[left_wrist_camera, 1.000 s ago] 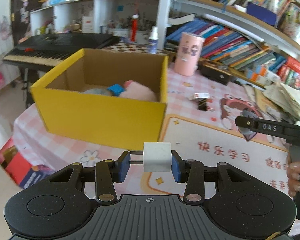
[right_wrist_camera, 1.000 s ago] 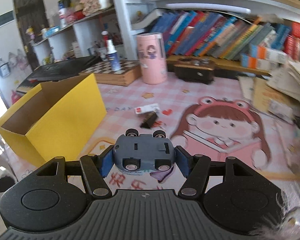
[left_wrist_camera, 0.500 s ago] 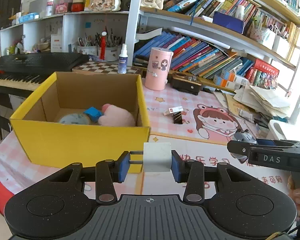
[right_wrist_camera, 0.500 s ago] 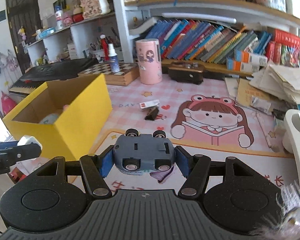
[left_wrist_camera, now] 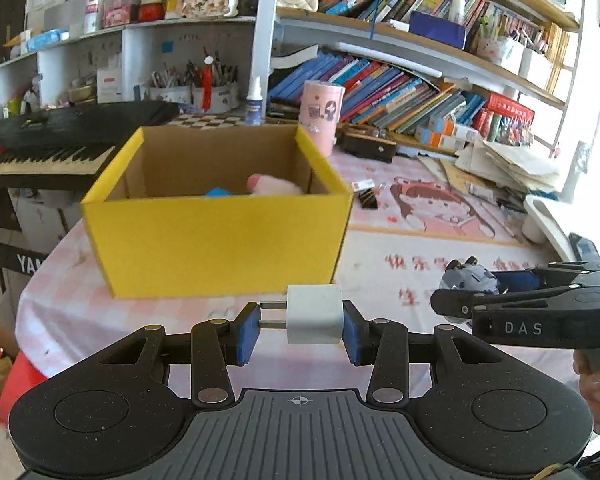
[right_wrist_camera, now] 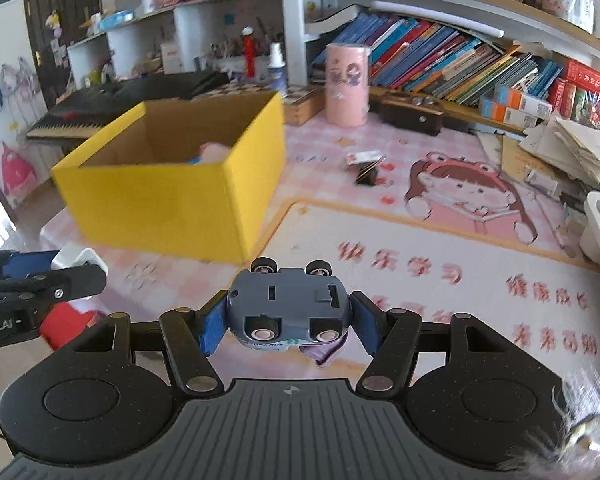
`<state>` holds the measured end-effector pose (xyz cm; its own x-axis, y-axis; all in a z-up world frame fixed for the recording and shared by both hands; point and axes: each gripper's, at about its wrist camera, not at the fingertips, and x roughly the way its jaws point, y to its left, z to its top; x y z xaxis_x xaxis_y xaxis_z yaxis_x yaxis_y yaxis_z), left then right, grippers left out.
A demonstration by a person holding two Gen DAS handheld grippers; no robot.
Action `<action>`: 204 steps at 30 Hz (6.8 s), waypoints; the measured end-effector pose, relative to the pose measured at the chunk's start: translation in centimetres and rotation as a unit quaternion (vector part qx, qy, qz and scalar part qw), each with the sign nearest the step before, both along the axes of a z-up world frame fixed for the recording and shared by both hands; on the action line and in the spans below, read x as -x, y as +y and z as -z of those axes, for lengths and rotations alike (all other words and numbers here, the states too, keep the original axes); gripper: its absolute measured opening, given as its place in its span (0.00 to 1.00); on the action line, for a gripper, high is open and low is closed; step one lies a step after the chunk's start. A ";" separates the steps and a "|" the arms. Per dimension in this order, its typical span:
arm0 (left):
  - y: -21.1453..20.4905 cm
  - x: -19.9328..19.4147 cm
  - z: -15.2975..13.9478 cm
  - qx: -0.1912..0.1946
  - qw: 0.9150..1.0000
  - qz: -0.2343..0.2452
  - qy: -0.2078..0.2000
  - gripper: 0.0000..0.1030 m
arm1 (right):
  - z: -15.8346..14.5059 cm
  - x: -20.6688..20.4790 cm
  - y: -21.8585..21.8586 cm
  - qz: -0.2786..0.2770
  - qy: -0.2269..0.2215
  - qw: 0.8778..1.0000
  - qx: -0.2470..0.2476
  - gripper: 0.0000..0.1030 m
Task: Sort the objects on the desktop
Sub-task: 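Lift and carry the plug cube and toy car with both grippers toward the yellow box, then lower the left gripper with the plug cube into the box while the right gripper lowers the toy car, then open both grippers inside the box to release the plug cube and toy car, then withdraw both grippers from the box back over the table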
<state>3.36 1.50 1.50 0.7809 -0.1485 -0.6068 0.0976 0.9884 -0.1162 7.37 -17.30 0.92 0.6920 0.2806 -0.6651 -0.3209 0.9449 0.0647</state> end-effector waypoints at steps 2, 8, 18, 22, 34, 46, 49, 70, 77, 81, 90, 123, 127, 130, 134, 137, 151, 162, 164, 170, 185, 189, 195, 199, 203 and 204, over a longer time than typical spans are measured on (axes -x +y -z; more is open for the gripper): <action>1.1 1.0 0.2 -0.002 1.000 0.002 0.002 0.40 | 0.3 1.0 1.1 -0.003 0.008 1.000 -0.001 0.59; 3.8 3.2 0.7 -0.005 1.000 -0.002 0.019 0.40 | 1.4 3.4 3.5 0.000 0.052 0.998 -0.020 0.59; 6.7 6.4 0.8 0.000 1.000 -0.016 0.019 0.40 | 1.5 6.8 6.7 -0.020 0.054 0.998 -0.022 0.59; 7.3 7.1 0.9 0.005 1.000 -0.020 0.022 0.40 | 1.4 7.5 7.4 -0.029 0.052 0.998 -0.018 0.59; 8.4 9.0 0.8 0.007 0.999 -0.031 0.014 0.40 | 1.0 9.0 9.0 -0.047 0.047 0.998 -0.016 0.59; 8.8 9.0 0.5 0.018 0.999 -0.043 0.007 0.40 | 0.7 9.4 9.6 -0.070 0.038 0.997 0.000 0.59; 8.5 9.0 0.5 0.015 0.999 -0.038 0.011 0.40 | 0.9 9.3 9.3 -0.065 0.044 0.997 -0.003 0.59; 8.1 5.8 -0.4 -0.001 0.999 -0.039 -0.005 0.40 | -0.4 5.6 8.9 -0.058 0.012 0.998 -0.030 0.59; 8.0 2.6 -3.4 -0.009 0.997 -0.048 -0.060 0.40 | -3.9 1.4 7.9 -0.049 -0.043 0.996 -0.068 0.59; 7.8 -0.1 -4.8 -0.012 0.995 -0.055 -0.088 0.40 | -6.2 -1.5 7.3 -0.050 -0.075 0.992 -0.089 0.59; 6.6 -7.4 -5.3 -0.023 0.992 -0.074 -0.098 0.40 | -9.7 -9.0 7.3 -0.085 -0.105 0.985 -0.107 0.59; 5.0 -19.9 3.4 -0.042 0.989 -0.074 0.123 0.41 | 0.2 -27.3 16.7 -0.199 0.139 0.970 0.014 0.59; 4.8 -19.3 3.1 -0.045 0.990 -0.073 0.108 0.43 | 0.9 -27.3 17.1 -0.204 0.143 0.968 0.029 0.59; 4.8 -19.1 2.6 -0.049 0.992 -0.077 0.087 0.51 | 0.8 -27.1 16.9 -0.205 0.141 0.968 0.027 0.59; 4.8 -18.3 1.4 -0.053 0.993 -0.084 0.066 0.52 | 0.6 -27.0 16.9 -0.203 0.136 0.969 0.020 0.60; 5.0 -17.5 0.6 -0.053 0.993 -0.092 0.051 0.53 | -0.1 -26.6 16.3 -0.200 0.123 0.972 0.004 0.61; 5.0 -11.6 -2.8 -0.031 0.994 -0.104 -0.015 0.54 | -6.5 -20.1 10.7 -0.143 -0.007 0.988 -0.060 0.65; 6.0 -7.6 -4.3 -0.020 0.991 -0.120 -0.061 0.58 | -7.8 -12.7 6.1 -0.046 -0.091 0.992 -0.068 0.65; 6.3 -6.9 -4.3 -0.015 0.991 -0.121 -0.063 0.58 | -7.6 -11.3 5.4 -0.026 -0.098 0.993 -0.068 0.65; 7.0 -4.2 -4.1 -0.007 0.990 -0.120 -0.068 0.58 | -6.5 -6.8 3.9 0.026 -0.111 0.991 -0.070 0.65; 7.7 1.7 -3.0 -0.009 0.993 -0.101 -0.063 0.59 | -3.6 2.7 4.6 0.069 -0.090 0.993 -0.042 0.66; 7.6 2.8 -2.6 -0.011 0.994 -0.093 -0.056 0.59 | -2.9 4.5 5.4 0.067 -0.082 0.994 -0.037 0.66; 7.6 4.2 -2.0 -0.011 0.995 -0.085 -0.050 0.60 | -2.3 6.3 6.5 0.056 -0.084 0.995 -0.023 0.68; 7.3 4.8 -1.6 -0.015 0.996 -0.081 -0.044 0.60 | -1.7 7.2 6.9 0.053 -0.074 0.996 -0.018 0.69; 7.1 5.3 -1.3 -0.018 0.996 -0.075 -0.034 0.60 | -1.2 7.7 7.2 0.049 -0.064 0.997 -0.016 0.70; 7.0 5.5 -1.2 -0.021 0.997 -0.072 -0.032 0.60 | -1.1 7.8 7.3 0.048 -0.063 0.997 -0.016 0.70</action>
